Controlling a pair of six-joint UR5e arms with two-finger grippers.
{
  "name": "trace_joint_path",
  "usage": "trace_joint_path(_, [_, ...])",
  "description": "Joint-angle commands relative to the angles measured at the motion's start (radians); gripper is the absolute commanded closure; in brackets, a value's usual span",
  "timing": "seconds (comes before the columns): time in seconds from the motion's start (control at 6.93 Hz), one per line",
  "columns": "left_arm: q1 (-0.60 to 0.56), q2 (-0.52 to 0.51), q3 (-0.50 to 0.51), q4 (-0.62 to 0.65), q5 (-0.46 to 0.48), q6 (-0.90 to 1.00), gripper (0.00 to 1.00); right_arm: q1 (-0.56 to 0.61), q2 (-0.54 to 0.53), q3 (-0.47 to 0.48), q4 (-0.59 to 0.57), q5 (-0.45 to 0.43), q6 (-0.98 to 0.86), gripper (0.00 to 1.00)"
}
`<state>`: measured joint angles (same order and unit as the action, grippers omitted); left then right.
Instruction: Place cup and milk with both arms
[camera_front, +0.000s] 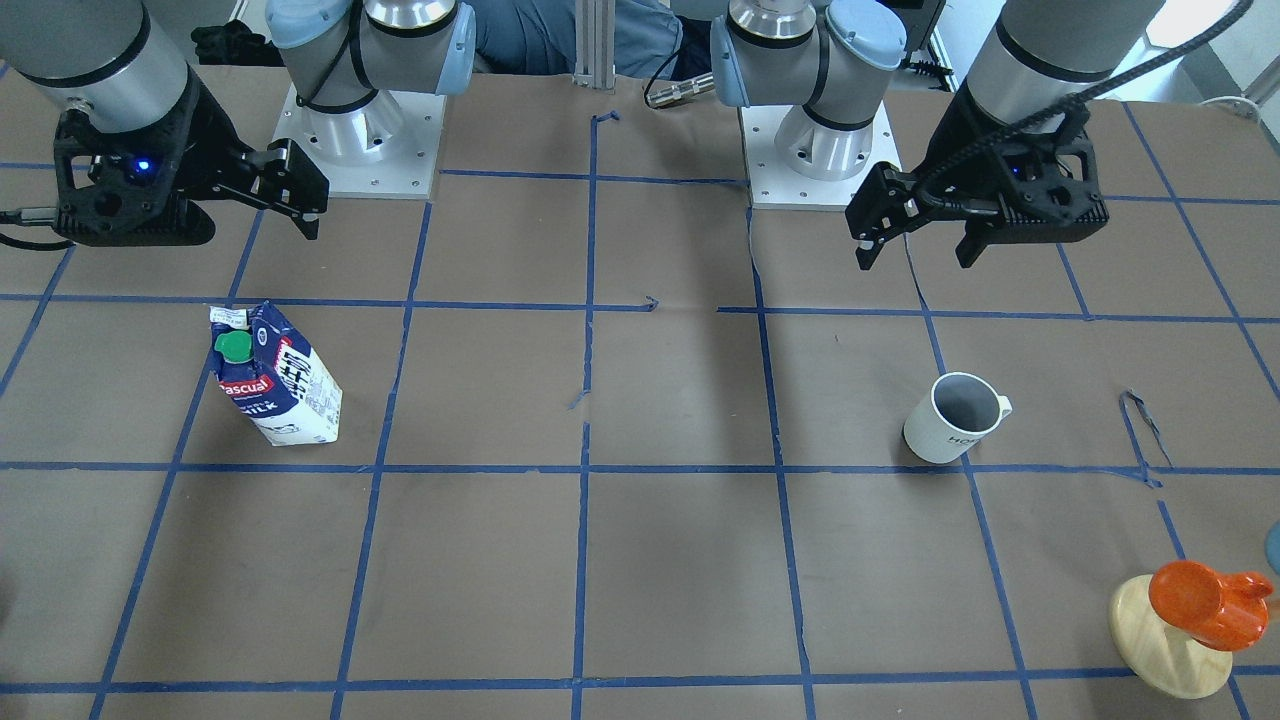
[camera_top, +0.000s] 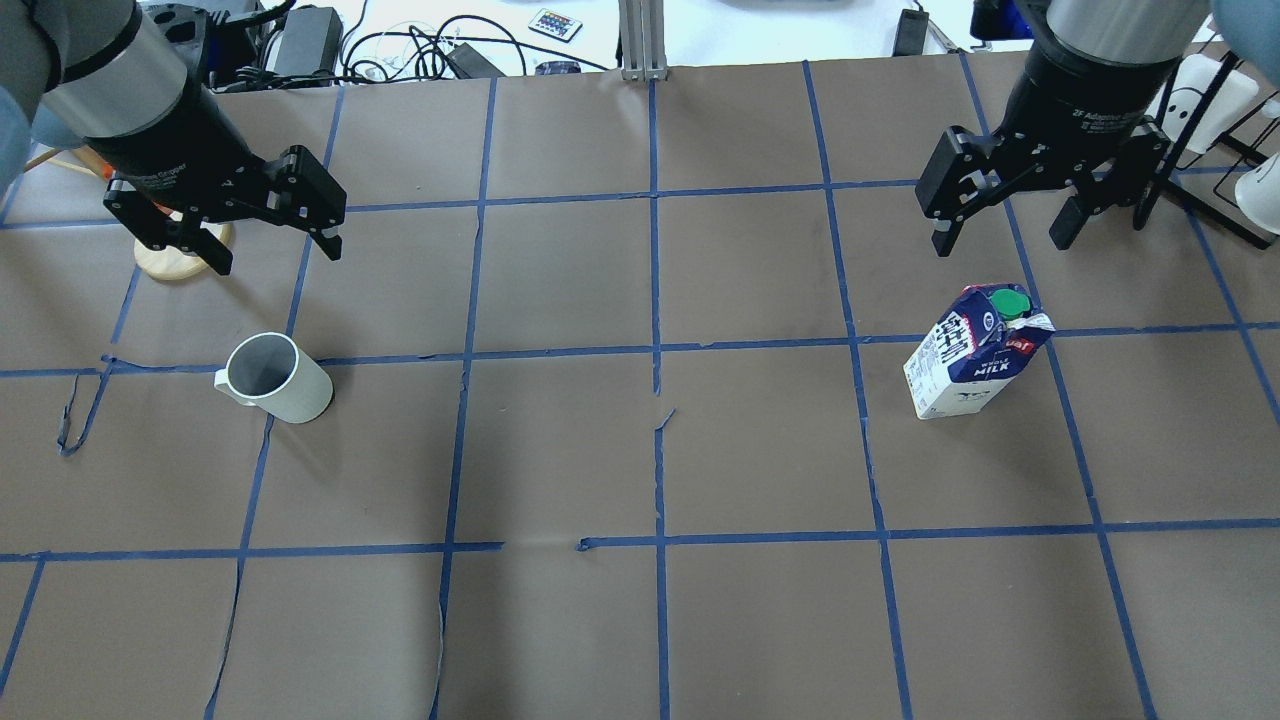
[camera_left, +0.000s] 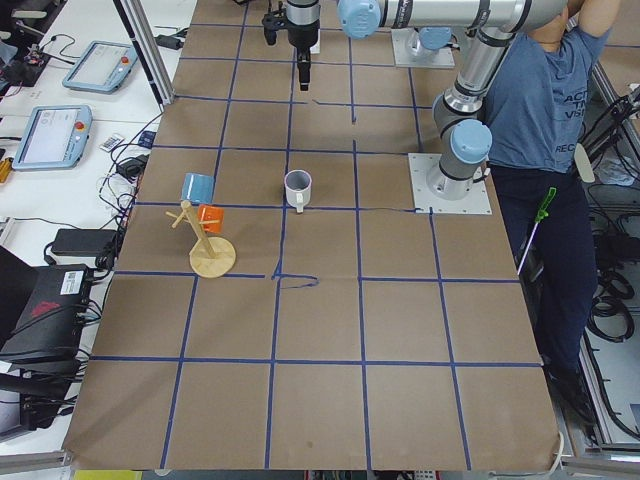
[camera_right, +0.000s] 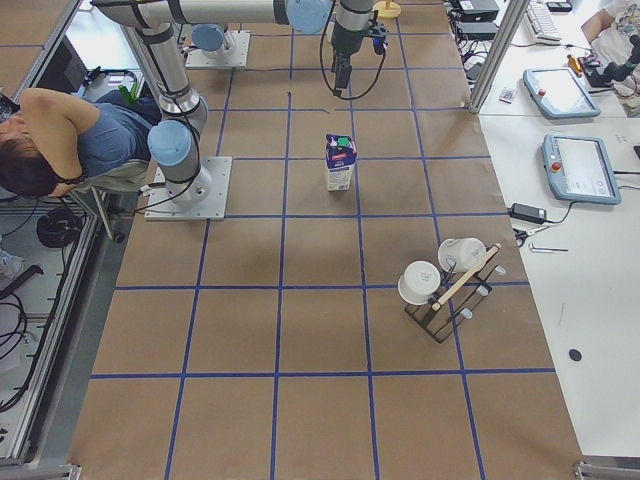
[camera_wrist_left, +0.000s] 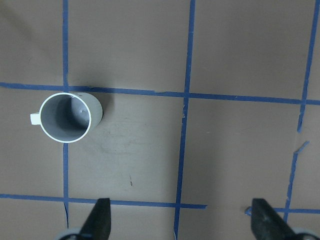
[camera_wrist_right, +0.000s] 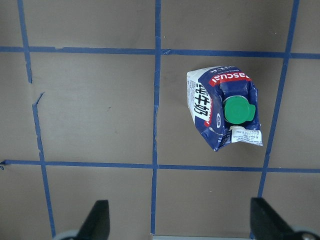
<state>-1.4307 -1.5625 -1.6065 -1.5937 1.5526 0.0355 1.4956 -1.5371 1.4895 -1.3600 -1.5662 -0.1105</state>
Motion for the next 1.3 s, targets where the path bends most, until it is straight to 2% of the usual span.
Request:
trace_joint_path(0.0, [0.105, -0.02, -0.085, 0.014, -0.002, 0.151, 0.0, 0.0, 0.0, 0.0, -0.001, 0.0, 0.0, 0.0])
trace_joint_path(0.29, [0.147, -0.068, -0.182, 0.157, 0.007, 0.286, 0.0, -0.002, 0.002, 0.0, -0.001, -0.002, -0.002, 0.0])
trace_joint_path(0.43, [0.15, -0.105, -0.25, 0.287, 0.012, 0.308, 0.0, -0.003, 0.002, 0.0, -0.001, -0.009, -0.002, 0.0])
trace_joint_path(0.58, [0.15, -0.147, -0.306, 0.41, 0.055, 0.375, 0.0, -0.003, 0.002, 0.0, 0.001, -0.046, -0.003, 0.0])
trace_joint_path(0.72, [0.15, -0.184, -0.317, 0.455, 0.06, 0.395, 0.05, -0.003, 0.003, 0.002, 0.001, -0.054, -0.011, 0.0])
trace_joint_path(0.87, [0.151, -0.21, -0.319, 0.49, 0.064, 0.444, 0.15, -0.011, 0.006, 0.002, -0.001, -0.052, -0.03, 0.0])
trace_joint_path(1.01, [0.151, -0.229, -0.322, 0.498, 0.064, 0.46, 0.19, -0.024, 0.008, 0.002, -0.005, -0.055, -0.091, 0.0])
trace_joint_path(1.15, [0.151, -0.24, -0.32, 0.5, 0.066, 0.46, 0.43, -0.04, 0.008, 0.002, -0.004, -0.055, -0.101, 0.0])
